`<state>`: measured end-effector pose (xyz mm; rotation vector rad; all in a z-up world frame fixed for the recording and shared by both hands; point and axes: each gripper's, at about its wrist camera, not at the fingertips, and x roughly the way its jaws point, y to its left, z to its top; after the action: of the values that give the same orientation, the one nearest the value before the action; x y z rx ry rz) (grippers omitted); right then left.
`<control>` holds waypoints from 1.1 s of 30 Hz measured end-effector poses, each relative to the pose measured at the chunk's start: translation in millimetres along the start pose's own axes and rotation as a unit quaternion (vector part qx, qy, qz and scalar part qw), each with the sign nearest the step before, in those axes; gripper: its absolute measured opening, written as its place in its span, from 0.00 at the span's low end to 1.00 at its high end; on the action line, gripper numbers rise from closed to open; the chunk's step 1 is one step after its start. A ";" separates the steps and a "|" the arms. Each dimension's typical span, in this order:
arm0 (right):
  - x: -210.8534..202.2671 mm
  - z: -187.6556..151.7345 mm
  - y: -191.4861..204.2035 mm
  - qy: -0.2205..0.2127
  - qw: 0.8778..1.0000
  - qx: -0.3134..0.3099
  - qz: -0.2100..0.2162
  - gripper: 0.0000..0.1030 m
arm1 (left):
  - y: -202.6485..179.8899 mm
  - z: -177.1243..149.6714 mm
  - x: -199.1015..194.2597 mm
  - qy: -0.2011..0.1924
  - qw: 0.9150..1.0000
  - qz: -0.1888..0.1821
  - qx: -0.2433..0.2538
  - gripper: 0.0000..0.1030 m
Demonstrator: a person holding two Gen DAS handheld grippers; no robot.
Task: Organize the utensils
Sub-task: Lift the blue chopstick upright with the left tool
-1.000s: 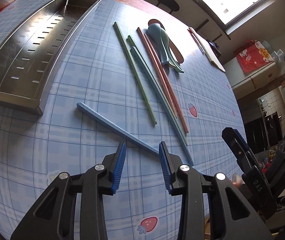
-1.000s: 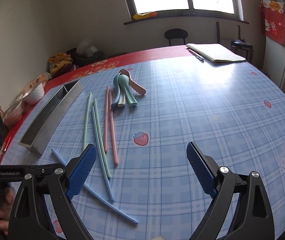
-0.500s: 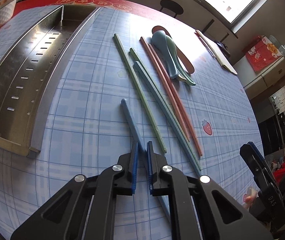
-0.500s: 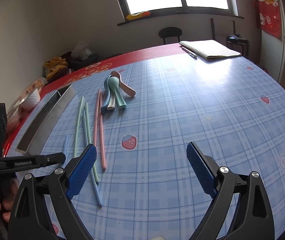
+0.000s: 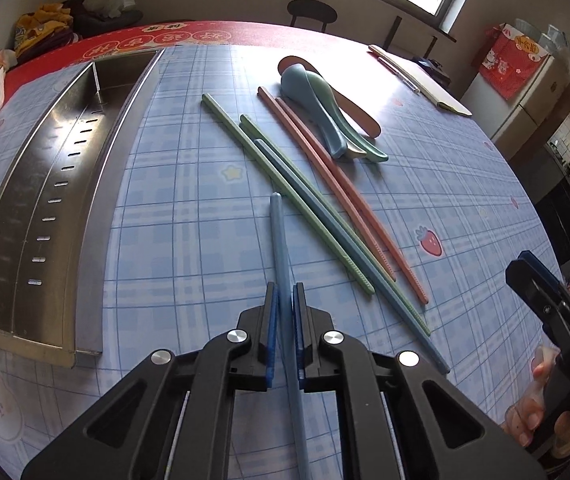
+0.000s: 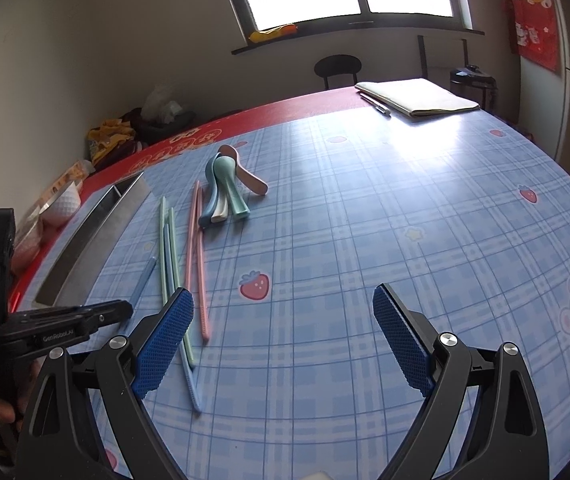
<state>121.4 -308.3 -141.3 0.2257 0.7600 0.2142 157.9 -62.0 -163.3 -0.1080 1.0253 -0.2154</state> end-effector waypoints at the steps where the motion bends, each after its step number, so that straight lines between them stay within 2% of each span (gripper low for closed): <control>1: 0.3 -0.4 0.0 0.000 1.000 -0.001 0.000 0.86 | -3.0 -4.8 -2.3 -0.003 1.000 0.006 0.014 0.08; 4: 1.8 -0.4 2.6 0.001 1.000 -0.004 0.001 0.86 | -12.7 -17.2 -7.9 -0.011 0.998 0.028 0.054 0.08; 10: 1.4 -1.4 2.7 0.001 1.000 -0.005 0.001 0.86 | -17.4 -29.3 -13.2 -0.018 0.995 0.044 0.083 0.08; 13: 1.3 -2.0 2.6 0.000 1.000 -0.005 0.002 0.86 | -19.2 -32.6 -15.5 -0.014 0.995 0.040 0.093 0.16; 15: 1.3 -2.5 2.2 0.000 1.000 -0.005 0.002 0.86 | -19.4 -36.6 -17.9 -0.012 0.994 0.038 0.097 0.20; 20: 0.0 -3.1 1.2 -0.002 1.000 -0.003 0.005 0.86 | -18.2 -45.0 -22.7 -0.012 0.994 0.037 0.104 0.20; 27: 0.2 -3.3 1.9 -0.001 1.000 -0.004 0.006 0.86 | -20.5 -46.4 -20.8 -0.030 0.992 0.053 0.107 0.20; 33: 0.6 -3.8 2.8 -0.001 1.000 -0.002 0.006 0.86 | -20.4 -50.2 -21.0 -0.050 0.991 0.051 0.109 0.20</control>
<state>118.9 -305.0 -143.6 0.2266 0.7554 0.2262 101.7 -76.5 -167.7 0.1313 0.8988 -0.2258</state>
